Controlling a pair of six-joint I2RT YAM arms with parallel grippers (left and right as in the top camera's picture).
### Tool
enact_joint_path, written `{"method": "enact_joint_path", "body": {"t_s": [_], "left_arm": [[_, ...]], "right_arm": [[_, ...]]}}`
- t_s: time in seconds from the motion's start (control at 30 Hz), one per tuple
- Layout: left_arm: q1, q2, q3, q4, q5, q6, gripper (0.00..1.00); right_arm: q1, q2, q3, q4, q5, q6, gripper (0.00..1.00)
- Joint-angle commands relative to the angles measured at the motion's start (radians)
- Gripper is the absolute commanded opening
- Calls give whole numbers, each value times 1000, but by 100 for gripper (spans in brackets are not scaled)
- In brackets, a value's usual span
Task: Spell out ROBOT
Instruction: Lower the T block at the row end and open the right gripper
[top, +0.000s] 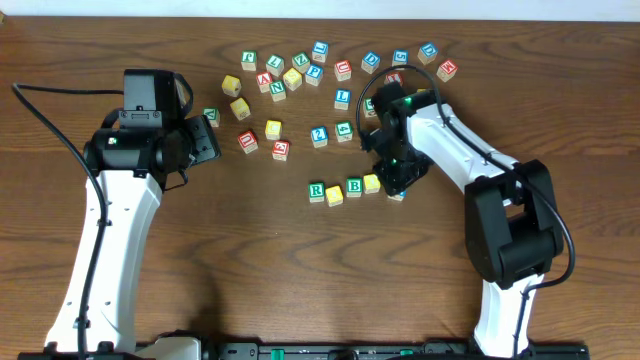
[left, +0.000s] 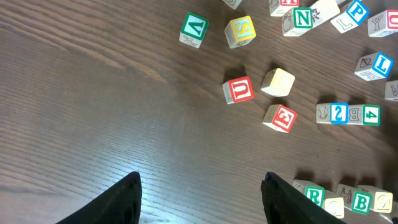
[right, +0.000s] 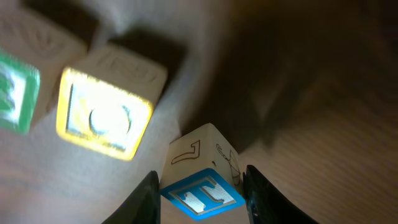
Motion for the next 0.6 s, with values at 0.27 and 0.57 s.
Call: {"method": "enact_joint_path", "body": {"t_s": [0.27, 0.57], "left_arm": [[3, 7, 16, 0, -2, -9, 61], [3, 7, 16, 0, -2, -9, 61]], "right_arm": [[-7, -20, -7, 71, 8, 426, 38], [-7, -20, -7, 43, -2, 686, 40]]}}
